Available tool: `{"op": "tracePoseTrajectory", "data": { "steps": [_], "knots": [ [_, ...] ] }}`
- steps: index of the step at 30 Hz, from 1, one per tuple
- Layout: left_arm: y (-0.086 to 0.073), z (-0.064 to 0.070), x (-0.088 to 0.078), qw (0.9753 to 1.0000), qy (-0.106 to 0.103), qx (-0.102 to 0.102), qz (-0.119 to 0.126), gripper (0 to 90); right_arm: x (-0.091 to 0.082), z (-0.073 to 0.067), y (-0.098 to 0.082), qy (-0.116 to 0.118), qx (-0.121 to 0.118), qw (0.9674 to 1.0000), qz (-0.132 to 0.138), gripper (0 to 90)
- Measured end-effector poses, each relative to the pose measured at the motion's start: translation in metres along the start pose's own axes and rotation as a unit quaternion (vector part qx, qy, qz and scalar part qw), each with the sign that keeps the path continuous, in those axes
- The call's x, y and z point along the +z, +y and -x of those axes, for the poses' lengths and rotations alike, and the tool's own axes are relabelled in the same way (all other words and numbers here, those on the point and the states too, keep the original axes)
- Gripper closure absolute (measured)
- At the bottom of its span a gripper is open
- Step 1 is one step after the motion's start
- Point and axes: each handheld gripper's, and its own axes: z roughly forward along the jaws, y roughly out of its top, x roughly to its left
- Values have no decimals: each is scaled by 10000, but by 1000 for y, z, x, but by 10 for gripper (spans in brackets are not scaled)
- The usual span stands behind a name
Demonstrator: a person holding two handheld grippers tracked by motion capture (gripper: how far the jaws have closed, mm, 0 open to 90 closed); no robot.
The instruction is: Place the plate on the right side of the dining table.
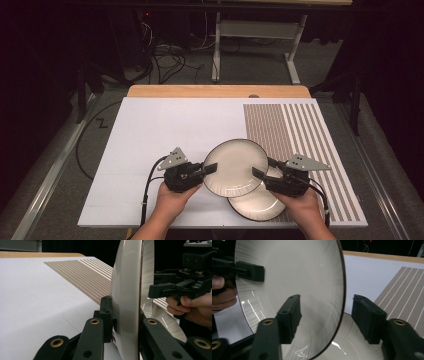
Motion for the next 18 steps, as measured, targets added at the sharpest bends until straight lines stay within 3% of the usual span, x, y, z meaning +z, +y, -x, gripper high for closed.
{"op": "tracePoseTrajectory", "data": {
  "steps": [7, 18],
  "knots": [
    [-1, -3, -1, 10000, -26, -36, -28, 785, -2, 9, -2, 192, 305, 9993, -22, 639],
    [-1, -6, -2, 9999, -13, -128, -61, 780, -2, 12, -2, 362, 600, 9975, -48, 791]
  ]
}}
